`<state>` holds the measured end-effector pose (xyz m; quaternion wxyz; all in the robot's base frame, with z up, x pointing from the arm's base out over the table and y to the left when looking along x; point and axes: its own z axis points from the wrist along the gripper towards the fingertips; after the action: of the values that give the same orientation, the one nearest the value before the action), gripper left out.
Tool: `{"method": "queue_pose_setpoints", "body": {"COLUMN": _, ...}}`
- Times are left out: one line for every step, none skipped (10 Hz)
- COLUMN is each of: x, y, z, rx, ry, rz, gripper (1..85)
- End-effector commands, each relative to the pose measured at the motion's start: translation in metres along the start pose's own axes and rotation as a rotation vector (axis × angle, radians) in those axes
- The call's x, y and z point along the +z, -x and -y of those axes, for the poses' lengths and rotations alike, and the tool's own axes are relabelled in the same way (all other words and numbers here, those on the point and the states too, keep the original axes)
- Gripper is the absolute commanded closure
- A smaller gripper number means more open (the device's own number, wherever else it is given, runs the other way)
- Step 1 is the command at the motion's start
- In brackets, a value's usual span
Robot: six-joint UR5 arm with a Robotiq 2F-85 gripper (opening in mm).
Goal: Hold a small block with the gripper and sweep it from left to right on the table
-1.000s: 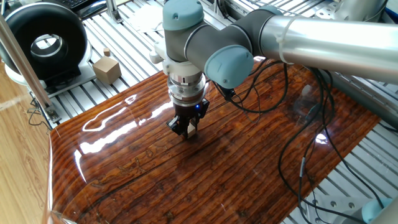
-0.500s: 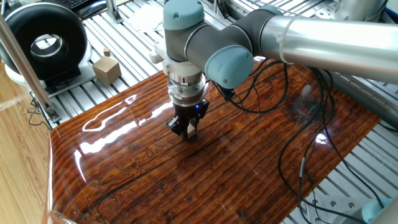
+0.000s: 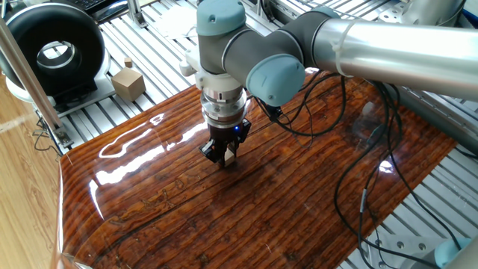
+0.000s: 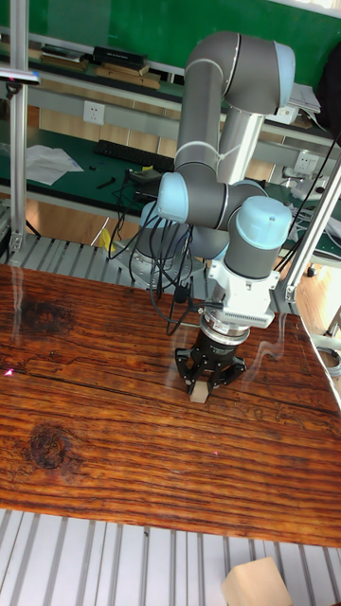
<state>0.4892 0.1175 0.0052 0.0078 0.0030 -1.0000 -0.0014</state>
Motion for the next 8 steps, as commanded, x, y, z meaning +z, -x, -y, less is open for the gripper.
{"method": "queue_pose_setpoints", "body": {"x": -0.0009, "y": 0.0011, "z": -0.0029, "rx": 0.008, "ry": 0.015, "rz": 0.001, "gripper": 84.7}}
{"method": "queue_pose_setpoints", "body": {"x": -0.0009, "y": 0.0009, "z": -0.0034, "rx": 0.008, "ry": 0.017, "rz": 0.001, "gripper": 84.7}}
{"method": "queue_pose_setpoints", "body": {"x": -0.001, "y": 0.0012, "z": -0.0042, "rx": 0.008, "ry": 0.018, "rz": 0.003, "gripper": 84.7}}
{"method": "queue_pose_setpoints", "body": {"x": -0.0014, "y": 0.0013, "z": -0.0054, "rx": 0.01, "ry": 0.02, "rz": 0.003, "gripper": 84.7}}
{"method": "queue_pose_setpoints", "body": {"x": -0.0015, "y": 0.0012, "z": -0.0062, "rx": 0.011, "ry": 0.021, "rz": 0.003, "gripper": 84.7}}
{"method": "queue_pose_setpoints", "body": {"x": -0.0011, "y": 0.0008, "z": -0.0072, "rx": 0.011, "ry": 0.024, "rz": 0.003, "gripper": 84.7}}
{"method": "queue_pose_setpoints", "body": {"x": -0.0005, "y": 0.0013, "z": -0.0086, "rx": 0.013, "ry": 0.029, "rz": 0.004, "gripper": 84.7}}
{"method": "queue_pose_setpoints", "body": {"x": 0.0, "y": 0.0014, "z": -0.01, "rx": 0.014, "ry": 0.03, "rz": 0.004, "gripper": 84.7}}
